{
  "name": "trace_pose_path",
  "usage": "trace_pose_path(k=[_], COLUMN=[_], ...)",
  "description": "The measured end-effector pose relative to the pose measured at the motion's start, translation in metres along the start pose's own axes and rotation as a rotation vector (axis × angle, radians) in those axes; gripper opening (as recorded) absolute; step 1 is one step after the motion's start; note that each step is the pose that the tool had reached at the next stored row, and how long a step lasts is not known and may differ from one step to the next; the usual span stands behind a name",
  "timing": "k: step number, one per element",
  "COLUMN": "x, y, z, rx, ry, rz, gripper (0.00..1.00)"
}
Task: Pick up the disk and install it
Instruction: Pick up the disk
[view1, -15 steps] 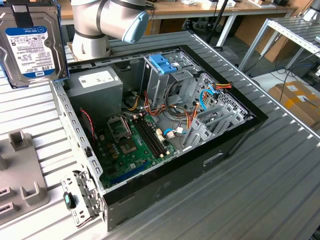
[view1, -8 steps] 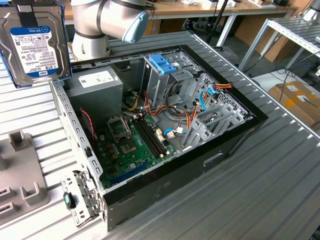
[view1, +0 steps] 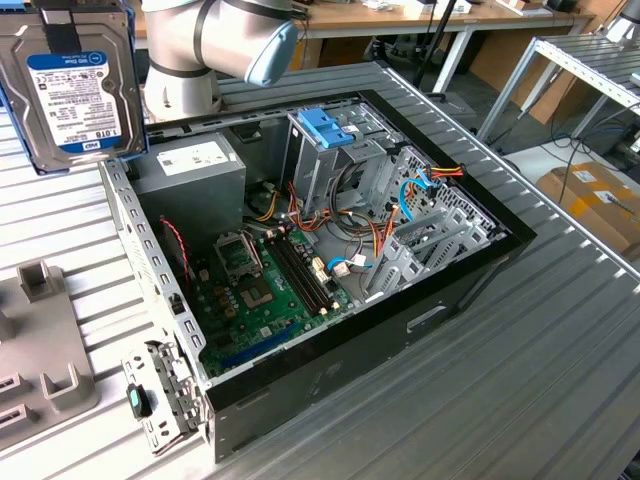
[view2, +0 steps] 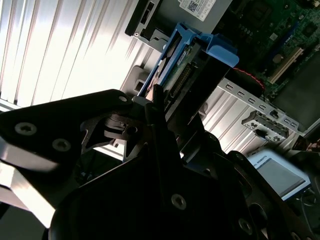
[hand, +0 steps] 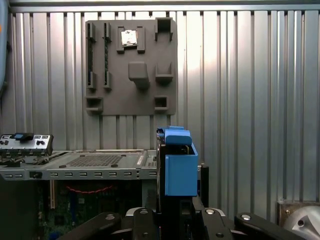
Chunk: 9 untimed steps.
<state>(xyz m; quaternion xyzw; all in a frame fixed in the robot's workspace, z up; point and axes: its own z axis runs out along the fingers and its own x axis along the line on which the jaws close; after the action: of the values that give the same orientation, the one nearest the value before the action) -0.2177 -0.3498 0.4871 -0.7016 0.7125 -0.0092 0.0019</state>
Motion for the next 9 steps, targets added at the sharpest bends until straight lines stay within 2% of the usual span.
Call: trace_pose_path(k=[9], x=[-0.0002], y=[-0.0043], z=[0.0000], rx=[-0.0001], ry=[0.0001], rz=[0.000], gripper=[0.35])
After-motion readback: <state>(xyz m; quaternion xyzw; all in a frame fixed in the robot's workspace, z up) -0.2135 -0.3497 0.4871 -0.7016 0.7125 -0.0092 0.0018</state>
